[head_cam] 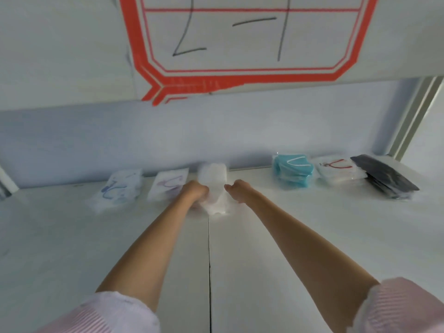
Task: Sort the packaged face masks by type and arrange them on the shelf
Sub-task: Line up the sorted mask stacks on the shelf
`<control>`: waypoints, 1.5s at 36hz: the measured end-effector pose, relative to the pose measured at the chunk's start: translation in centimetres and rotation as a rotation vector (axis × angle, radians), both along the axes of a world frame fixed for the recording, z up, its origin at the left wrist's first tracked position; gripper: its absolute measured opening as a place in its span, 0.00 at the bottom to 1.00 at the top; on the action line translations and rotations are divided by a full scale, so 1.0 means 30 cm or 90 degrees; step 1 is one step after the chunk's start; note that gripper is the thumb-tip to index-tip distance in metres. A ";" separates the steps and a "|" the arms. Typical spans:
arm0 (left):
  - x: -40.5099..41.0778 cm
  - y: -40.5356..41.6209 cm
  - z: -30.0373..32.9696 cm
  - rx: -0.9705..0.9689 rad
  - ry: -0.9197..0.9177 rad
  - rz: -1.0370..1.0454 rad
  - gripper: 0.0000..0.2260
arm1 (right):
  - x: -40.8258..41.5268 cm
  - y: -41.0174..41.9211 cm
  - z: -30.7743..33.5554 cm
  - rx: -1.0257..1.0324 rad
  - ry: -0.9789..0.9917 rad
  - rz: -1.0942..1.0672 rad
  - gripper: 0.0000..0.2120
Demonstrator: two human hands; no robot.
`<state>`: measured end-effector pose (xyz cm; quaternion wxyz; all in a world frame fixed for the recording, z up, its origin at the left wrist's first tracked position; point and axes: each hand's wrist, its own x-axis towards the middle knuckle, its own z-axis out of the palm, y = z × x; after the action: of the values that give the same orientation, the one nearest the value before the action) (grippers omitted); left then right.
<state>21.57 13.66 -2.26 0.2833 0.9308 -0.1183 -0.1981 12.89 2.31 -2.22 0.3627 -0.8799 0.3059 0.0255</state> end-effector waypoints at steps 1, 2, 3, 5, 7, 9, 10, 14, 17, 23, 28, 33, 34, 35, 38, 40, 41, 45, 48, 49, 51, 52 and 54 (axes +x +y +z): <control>0.004 -0.011 -0.004 -0.032 0.044 0.012 0.07 | 0.008 0.001 0.004 0.047 -0.007 -0.021 0.20; 0.001 -0.017 -0.003 -0.073 0.096 0.025 0.07 | 0.013 0.005 0.012 0.091 -0.011 -0.042 0.17; 0.000 -0.022 -0.003 -0.106 0.138 0.032 0.07 | 0.018 0.004 0.017 0.128 -0.017 -0.059 0.15; -0.002 -0.028 -0.006 -0.137 0.175 0.026 0.05 | 0.030 -0.005 0.013 0.208 -0.035 -0.083 0.14; -0.005 -0.025 -0.007 -0.163 0.194 0.021 0.04 | 0.028 -0.012 -0.002 0.269 -0.045 -0.097 0.13; -0.004 -0.020 -0.006 -0.193 0.245 0.031 0.03 | 0.025 -0.017 -0.012 0.292 -0.042 -0.094 0.08; -0.005 -0.017 -0.007 -0.207 0.273 0.038 0.03 | 0.023 -0.019 -0.013 0.301 -0.037 -0.095 0.07; -0.010 -0.001 -0.020 -0.265 0.316 0.069 0.06 | 0.001 -0.008 -0.010 0.398 -0.046 -0.099 0.08; -0.023 -0.004 -0.022 -0.319 0.328 0.065 0.04 | -0.014 -0.004 -0.015 0.416 -0.073 -0.079 0.13; -0.072 -0.030 0.028 -0.448 0.113 -0.017 0.06 | -0.061 -0.028 -0.017 0.372 -0.302 0.001 0.12; -0.121 -0.064 0.083 -0.718 0.076 -0.057 0.06 | -0.142 -0.054 -0.013 0.259 -0.452 -0.026 0.22; -0.223 -0.118 0.035 -0.754 0.049 -0.092 0.10 | -0.224 -0.045 -0.081 0.273 -0.536 0.036 0.31; -0.246 -0.128 0.010 -0.758 0.047 -0.087 0.08 | -0.235 -0.045 -0.109 0.278 -0.538 0.042 0.32; -0.262 -0.137 -0.017 -0.763 0.046 -0.077 0.07 | -0.246 -0.039 -0.126 0.280 -0.529 0.032 0.32; -0.293 -0.158 -0.053 -0.787 0.035 -0.046 0.07 | -0.262 -0.046 -0.153 0.284 -0.513 -0.021 0.31; -0.304 -0.172 -0.040 -0.802 0.023 -0.047 0.06 | -0.251 -0.064 -0.156 0.287 -0.497 -0.045 0.34; -0.309 -0.180 -0.034 -0.806 0.020 -0.050 0.05 | -0.249 -0.070 -0.155 0.288 -0.488 -0.050 0.36; -0.329 -0.215 -0.048 -0.798 0.016 -0.030 0.06 | -0.237 -0.128 -0.209 0.291 -0.450 -0.049 0.39; -0.366 -0.266 -0.029 -0.801 0.001 -0.025 0.06 | -0.301 -0.155 -0.144 0.264 -0.456 -0.051 0.36; -0.382 -0.293 -0.011 -0.801 -0.005 -0.033 0.06 | -0.330 -0.172 -0.111 0.257 -0.456 -0.053 0.34; -0.419 -0.354 0.036 -0.792 -0.010 -0.054 0.05 | -0.377 -0.236 -0.066 0.246 -0.483 -0.074 0.28; -0.441 -0.390 0.062 -0.784 -0.007 -0.059 0.04 | -0.396 -0.278 -0.055 0.241 -0.500 -0.090 0.26; -0.485 -0.479 0.105 -0.761 -0.002 -0.052 0.03 | -0.454 -0.357 -0.024 0.234 -0.528 -0.106 0.24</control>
<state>7.03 -0.70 0.89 0.7500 0.6049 -0.2454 -0.1067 -0.75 -8.41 -2.94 0.6055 -0.7091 0.1954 -0.3038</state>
